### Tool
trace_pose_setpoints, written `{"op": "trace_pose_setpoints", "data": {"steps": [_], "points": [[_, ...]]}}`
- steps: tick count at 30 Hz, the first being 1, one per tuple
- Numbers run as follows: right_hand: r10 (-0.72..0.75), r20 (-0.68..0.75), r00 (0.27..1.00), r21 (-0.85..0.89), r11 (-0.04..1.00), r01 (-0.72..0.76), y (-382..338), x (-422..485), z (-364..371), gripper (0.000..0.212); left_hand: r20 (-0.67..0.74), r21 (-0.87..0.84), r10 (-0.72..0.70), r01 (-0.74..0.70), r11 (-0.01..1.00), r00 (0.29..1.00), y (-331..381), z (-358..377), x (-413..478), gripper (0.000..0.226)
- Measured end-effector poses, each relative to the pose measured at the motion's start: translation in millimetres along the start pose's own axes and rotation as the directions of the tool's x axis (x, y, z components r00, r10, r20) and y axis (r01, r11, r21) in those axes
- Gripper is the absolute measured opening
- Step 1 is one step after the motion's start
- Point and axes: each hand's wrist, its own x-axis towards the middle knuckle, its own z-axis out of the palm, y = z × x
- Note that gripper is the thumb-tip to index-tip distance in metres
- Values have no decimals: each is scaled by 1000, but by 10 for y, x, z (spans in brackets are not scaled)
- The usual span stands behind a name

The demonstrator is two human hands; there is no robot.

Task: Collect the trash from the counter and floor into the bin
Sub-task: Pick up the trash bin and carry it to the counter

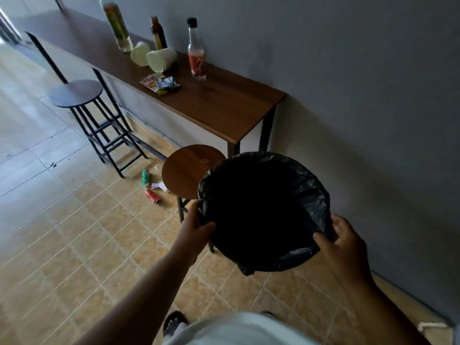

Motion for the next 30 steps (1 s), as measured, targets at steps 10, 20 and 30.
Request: {"op": "trace_pose_setpoints", "data": {"steps": [10, 20, 30], "points": [[-70, 168, 983, 32, 997, 66, -985, -435, 1383, 48, -119, -127, 56, -71, 989, 991, 265, -1764, -387, 83], [-125, 303, 945, 54, 992, 114, -1850, -564, 2625, 45, -270, -96, 23, -51, 994, 963, 395, -3179, -327, 67], [-124, 406, 905, 106, 990, 88, -2438, 113, 3365, 58, -344, -146, -7, -46, 988, 939, 641, -3645, 408, 76]]}}
